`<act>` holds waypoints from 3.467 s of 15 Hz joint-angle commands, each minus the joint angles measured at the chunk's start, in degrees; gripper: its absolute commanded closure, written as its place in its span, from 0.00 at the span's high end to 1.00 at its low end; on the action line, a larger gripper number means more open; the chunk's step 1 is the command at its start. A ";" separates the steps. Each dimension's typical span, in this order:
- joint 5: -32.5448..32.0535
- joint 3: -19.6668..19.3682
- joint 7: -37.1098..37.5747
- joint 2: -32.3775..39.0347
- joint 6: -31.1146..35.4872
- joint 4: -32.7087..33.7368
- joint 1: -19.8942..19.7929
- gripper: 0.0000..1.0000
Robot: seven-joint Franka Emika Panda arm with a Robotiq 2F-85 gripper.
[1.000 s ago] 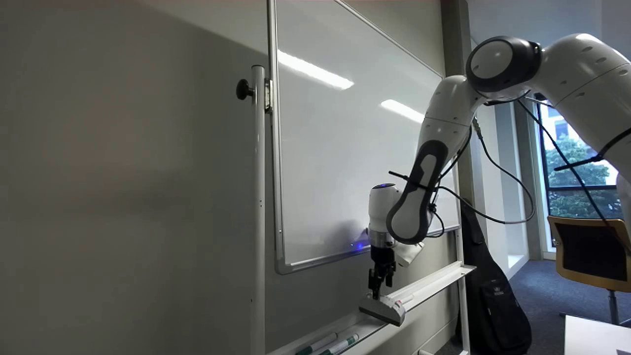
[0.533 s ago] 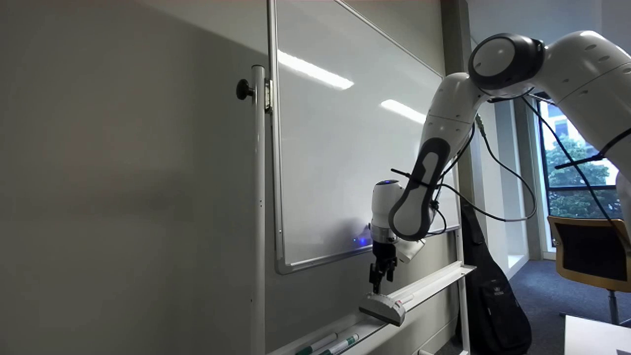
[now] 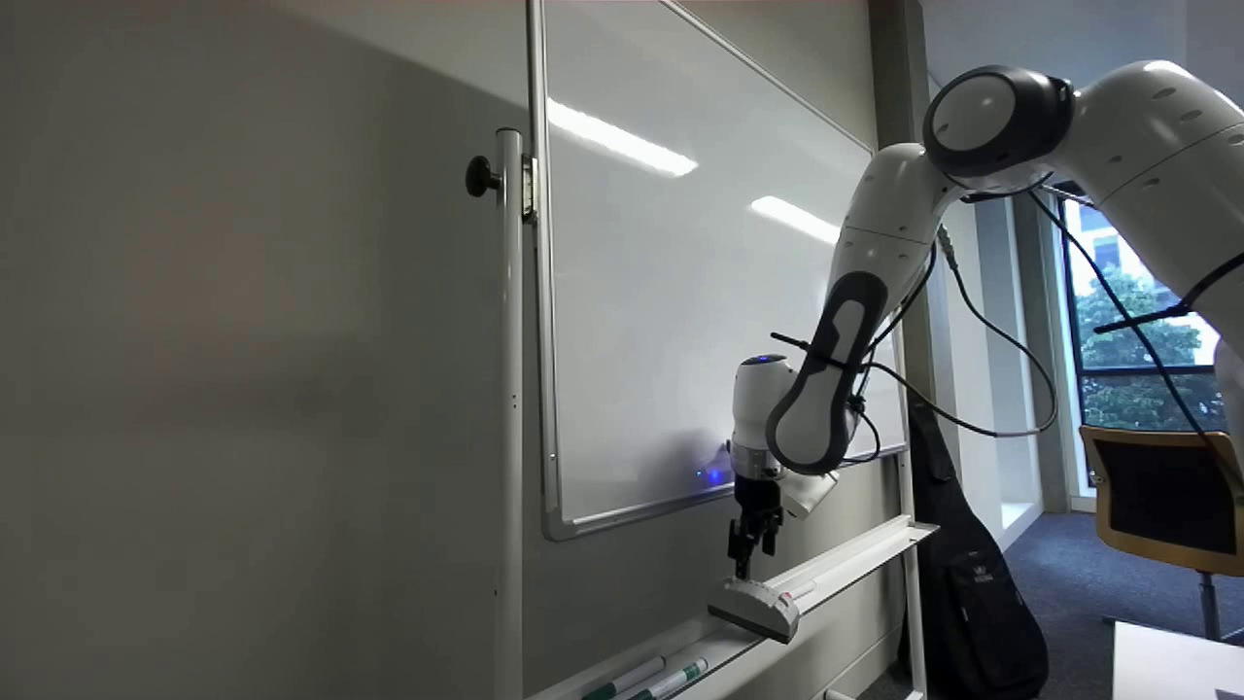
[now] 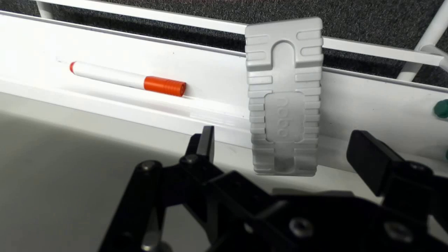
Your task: Move the eraser to the right
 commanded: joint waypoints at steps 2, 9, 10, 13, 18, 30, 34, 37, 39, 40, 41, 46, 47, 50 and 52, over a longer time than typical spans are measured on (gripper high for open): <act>0.59 -0.25 -0.57 0.01 -0.07 0.05 0.26 1.00; 0.59 -0.25 -0.57 0.01 -0.07 0.05 0.26 1.00; 0.59 -0.25 -0.57 0.01 -0.07 0.05 0.26 1.00; 0.56 -0.28 -0.63 -0.04 0.20 0.10 0.19 1.00; 0.74 -0.56 -0.40 1.02 0.39 0.30 0.03 1.00; 5.22 3.17 -5.25 6.98 5.08 2.83 -4.51 1.00; 6.92 5.21 -7.38 7.93 4.99 3.32 -6.49 1.00; 7.74 5.82 -8.33 8.97 4.70 3.63 -7.18 1.00; 7.94 6.18 -8.60 9.51 4.88 3.74 -7.62 1.00; 8.10 6.47 -8.75 9.45 4.89 3.70 -7.91 0.75; 8.13 6.83 -9.14 9.40 4.92 3.66 -8.28 0.74; 8.97 7.75 -9.70 8.70 4.88 3.31 -9.35 0.38; 9.24 7.93 -9.97 8.07 4.48 3.07 -9.60 0.38; 8.21 4.58 -8.26 5.36 3.10 1.80 -6.99 0.37; 7.96 3.55 -8.25 2.78 2.25 0.52 -6.69 0.37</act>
